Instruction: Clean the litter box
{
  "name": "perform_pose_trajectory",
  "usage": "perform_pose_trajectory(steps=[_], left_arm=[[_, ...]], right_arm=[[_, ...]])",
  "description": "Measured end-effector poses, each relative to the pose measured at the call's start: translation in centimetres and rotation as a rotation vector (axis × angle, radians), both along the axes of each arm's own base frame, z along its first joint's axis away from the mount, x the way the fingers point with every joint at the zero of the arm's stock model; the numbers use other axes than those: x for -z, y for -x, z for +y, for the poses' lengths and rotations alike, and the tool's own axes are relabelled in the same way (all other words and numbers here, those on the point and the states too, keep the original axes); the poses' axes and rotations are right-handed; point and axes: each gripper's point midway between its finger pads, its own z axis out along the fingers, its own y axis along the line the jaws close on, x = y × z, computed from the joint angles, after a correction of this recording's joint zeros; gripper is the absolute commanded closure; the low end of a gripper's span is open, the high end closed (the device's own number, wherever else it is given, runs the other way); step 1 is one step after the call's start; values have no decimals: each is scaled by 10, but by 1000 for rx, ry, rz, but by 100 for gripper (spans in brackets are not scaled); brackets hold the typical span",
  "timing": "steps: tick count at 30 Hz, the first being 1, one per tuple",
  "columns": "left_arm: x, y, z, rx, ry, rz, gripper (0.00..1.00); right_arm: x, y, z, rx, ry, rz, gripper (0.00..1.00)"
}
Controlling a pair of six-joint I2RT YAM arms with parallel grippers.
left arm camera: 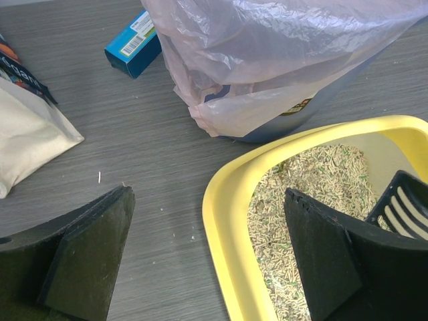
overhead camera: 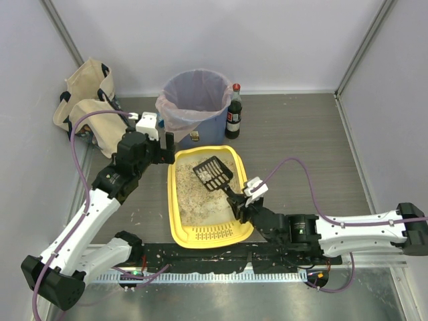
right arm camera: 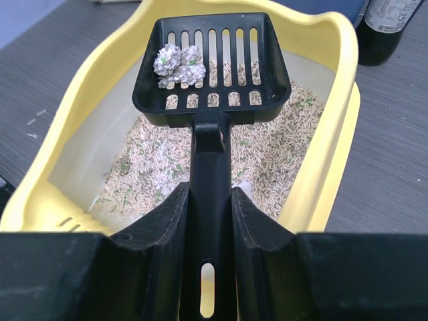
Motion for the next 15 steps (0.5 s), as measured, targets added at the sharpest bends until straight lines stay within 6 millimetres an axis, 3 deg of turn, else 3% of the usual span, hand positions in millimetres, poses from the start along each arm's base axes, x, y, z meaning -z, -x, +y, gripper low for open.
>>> perform_pose_trajectory(steps=[8,11,15], left_arm=[[3,-1,-1,2,-1,10,2],[5,-2,-2,2,-3,15,2],[7,-3,-2,1,-7,23,2]], right_arm=[[-20,-2,-11,-4,-16,29,99],[-46,-5,-7,2,-7,30,99],[-97,-10,2,12,-52,8,99]])
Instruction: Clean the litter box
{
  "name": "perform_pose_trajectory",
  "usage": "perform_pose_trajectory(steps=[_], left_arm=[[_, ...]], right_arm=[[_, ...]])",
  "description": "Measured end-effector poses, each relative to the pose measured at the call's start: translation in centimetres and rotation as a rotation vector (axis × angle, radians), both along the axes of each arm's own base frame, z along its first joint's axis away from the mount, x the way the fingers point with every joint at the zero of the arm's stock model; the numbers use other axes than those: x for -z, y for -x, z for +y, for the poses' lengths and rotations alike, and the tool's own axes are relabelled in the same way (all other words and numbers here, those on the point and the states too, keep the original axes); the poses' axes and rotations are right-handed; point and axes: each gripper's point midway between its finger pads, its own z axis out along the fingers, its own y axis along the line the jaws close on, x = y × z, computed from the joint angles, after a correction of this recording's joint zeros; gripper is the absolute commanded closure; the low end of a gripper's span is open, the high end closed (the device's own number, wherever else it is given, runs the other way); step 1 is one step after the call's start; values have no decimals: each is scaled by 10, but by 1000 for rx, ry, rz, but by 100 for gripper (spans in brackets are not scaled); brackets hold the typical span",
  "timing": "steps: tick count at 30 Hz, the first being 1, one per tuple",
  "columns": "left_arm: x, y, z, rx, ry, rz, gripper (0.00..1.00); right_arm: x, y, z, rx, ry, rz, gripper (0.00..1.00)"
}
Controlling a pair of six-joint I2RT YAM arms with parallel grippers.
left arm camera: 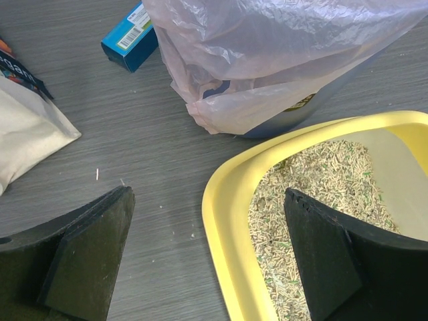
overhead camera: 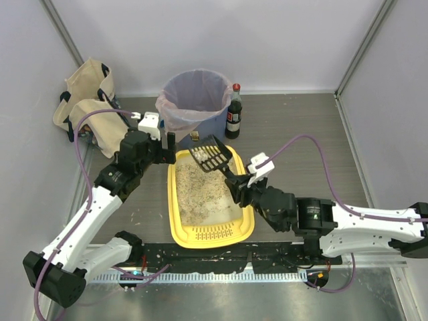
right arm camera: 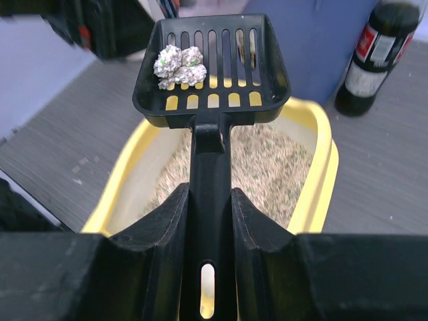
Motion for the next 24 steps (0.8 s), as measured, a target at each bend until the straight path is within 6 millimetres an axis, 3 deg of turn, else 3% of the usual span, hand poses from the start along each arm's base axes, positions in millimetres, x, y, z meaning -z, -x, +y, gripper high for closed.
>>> perform_pose_trajectory(steps=[4,8,14,24], left_arm=[[1,0,0,0,-2,3,2],[1,0,0,0,-2,3,2],[1,0,-1,3,4,5,2],[1,2,-7,22,34,16,2]], right_arm=[[-45,-12,-3,19,-51,-40,99],[-68,-41,-14,74,-54,-70,99],[-64,-100,-27,154,35,-72,99],[-77,-153,2,123,246,-179,99]])
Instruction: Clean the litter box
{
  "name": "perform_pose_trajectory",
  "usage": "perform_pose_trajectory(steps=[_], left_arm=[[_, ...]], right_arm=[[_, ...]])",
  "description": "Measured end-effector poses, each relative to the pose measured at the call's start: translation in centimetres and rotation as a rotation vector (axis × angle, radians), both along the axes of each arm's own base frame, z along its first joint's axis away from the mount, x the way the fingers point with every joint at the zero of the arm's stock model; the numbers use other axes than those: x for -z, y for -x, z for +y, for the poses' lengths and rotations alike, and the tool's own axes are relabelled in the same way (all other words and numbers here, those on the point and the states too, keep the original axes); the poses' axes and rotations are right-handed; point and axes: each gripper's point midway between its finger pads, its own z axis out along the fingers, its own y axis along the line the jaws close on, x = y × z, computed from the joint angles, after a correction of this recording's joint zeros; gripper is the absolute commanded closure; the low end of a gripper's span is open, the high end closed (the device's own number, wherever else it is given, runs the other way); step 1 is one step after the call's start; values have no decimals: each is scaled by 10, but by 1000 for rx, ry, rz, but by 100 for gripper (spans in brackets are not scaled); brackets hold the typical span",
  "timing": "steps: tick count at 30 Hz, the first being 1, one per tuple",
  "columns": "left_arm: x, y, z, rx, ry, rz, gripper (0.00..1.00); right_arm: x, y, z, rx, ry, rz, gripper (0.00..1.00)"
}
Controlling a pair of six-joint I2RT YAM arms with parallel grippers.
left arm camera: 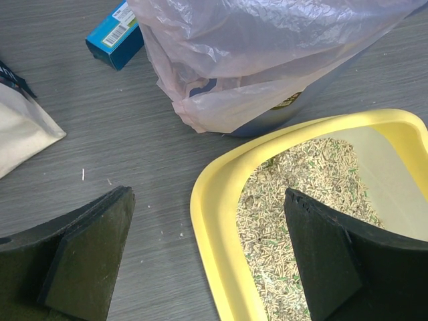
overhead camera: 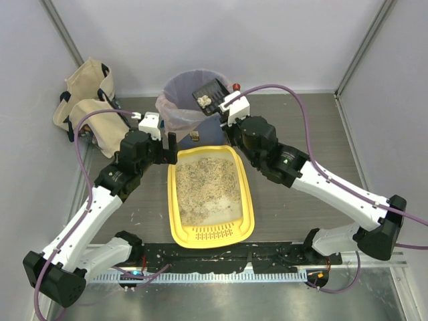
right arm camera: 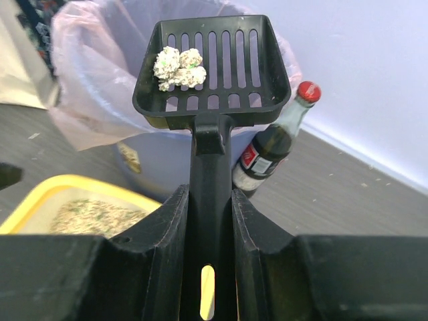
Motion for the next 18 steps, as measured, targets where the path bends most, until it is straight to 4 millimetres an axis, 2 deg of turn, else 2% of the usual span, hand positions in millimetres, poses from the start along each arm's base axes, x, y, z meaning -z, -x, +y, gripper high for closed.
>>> perform_pose_trajectory(steps=[5,10,13,18], left_arm=[[0,0,0,0,0,0,2],[0,0,0,-1,-1,0,2],[0,0,0,-1,-1,0,2],[0,0,0,-1,-1,0,2]], right_arm=[[10,-29,-1,22,147,-69,98],[34,-57,4,21,326,-92,99],[39,-62,3,9,409,-118,99],[29,-65,0,2,484,-217,99]])
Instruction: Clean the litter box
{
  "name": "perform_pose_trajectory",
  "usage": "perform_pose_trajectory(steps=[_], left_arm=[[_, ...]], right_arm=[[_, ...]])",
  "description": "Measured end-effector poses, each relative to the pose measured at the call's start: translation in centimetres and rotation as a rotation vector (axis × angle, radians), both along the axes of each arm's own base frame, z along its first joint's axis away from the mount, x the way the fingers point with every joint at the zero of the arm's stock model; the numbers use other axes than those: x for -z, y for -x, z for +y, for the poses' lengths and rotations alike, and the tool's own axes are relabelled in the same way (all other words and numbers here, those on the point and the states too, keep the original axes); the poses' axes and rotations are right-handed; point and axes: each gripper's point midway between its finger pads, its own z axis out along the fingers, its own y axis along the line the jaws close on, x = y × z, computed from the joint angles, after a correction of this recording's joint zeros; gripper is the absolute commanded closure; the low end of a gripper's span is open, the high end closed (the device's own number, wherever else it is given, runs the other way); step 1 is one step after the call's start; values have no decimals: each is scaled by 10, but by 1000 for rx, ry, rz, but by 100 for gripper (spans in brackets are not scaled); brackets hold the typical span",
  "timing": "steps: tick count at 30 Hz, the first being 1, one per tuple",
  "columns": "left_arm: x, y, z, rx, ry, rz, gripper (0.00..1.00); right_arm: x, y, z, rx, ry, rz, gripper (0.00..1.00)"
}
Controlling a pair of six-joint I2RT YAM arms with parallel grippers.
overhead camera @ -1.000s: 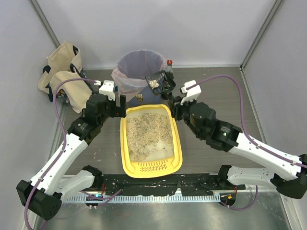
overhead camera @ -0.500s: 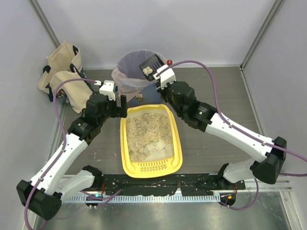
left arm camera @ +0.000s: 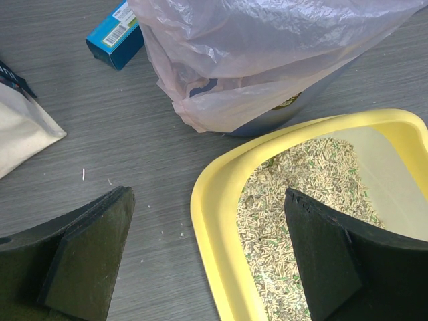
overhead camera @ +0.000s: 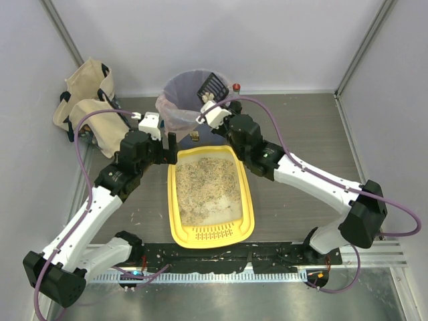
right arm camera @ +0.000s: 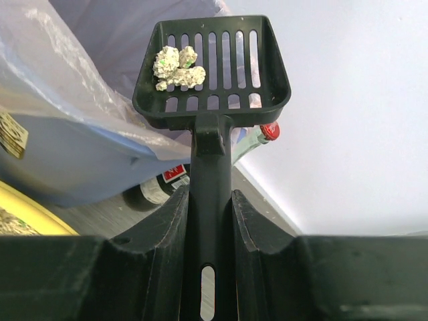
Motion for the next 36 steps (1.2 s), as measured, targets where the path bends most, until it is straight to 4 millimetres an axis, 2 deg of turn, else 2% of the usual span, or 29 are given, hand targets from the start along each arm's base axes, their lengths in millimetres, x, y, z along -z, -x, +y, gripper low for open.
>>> perform_pose_trajectory(steps=[9,18,28,36], left_arm=[[0,0,0,0,0,0,2],[0,0,0,0,4,1,2],[6,3,-22,58,103,65,2],[9,4,-24,63,106,81,2]], right_arm=[[2,0,-9,-20,146,-85,99],[-14,-1,-11,-38,241,-185,99],[-30,-2,-11,-61,380,-297,99],[-37,-7,-10,-58,522,-367,99]])
